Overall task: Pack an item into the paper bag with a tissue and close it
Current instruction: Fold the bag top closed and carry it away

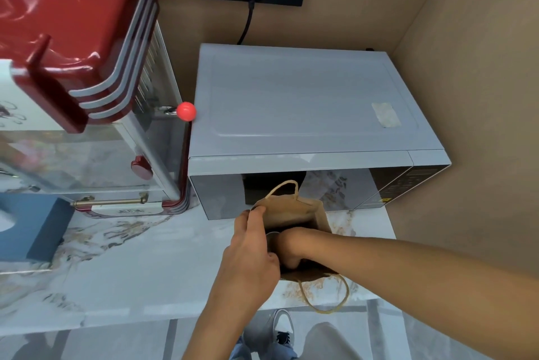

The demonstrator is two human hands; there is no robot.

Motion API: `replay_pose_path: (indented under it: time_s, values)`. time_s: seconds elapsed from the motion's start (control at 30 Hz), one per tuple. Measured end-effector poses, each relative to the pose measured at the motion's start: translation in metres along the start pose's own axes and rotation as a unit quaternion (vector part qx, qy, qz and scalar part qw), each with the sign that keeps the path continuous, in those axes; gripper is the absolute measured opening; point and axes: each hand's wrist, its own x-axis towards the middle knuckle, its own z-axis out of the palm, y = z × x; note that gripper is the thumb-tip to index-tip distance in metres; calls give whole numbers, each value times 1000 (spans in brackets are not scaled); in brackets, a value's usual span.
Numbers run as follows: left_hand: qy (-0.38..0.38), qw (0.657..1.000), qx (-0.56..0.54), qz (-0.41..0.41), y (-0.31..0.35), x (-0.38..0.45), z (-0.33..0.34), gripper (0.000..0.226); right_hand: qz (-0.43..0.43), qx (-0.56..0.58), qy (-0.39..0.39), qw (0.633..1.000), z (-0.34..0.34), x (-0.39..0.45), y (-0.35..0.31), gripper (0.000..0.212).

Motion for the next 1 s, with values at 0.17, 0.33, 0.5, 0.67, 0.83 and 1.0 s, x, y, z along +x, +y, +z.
replay_pose_path:
  time_s: [0.17, 0.33, 0.5, 0.67, 0.83, 1.0]
  values:
    - [-6, 1000, 6, 11, -1, 1, 0, 73, 22, 2, -56, 998, -19, -22, 8, 18]
    - [-15, 998, -22, 50, -8, 6, 0, 77, 59, -6, -24, 998, -48, -50, 23, 20]
    - [-33, 995, -70, 57, -17, 11, 0, 79, 45, -17, 3, 999, -30, -24, 12, 29]
    - [-68, 986, -130, 82, -25, 10, -7, 78, 38, 58, 20, 997, -9, 8, 10, 42]
    - [-115, 966, -212, 95, -30, 7, -12, 77, 31, 178, 84, 980, -3, 17, 11, 33]
    - [-132, 957, -229, 119, -39, 9, -17, 101, 46, 208, 128, 969, 1, 15, 13, 35]
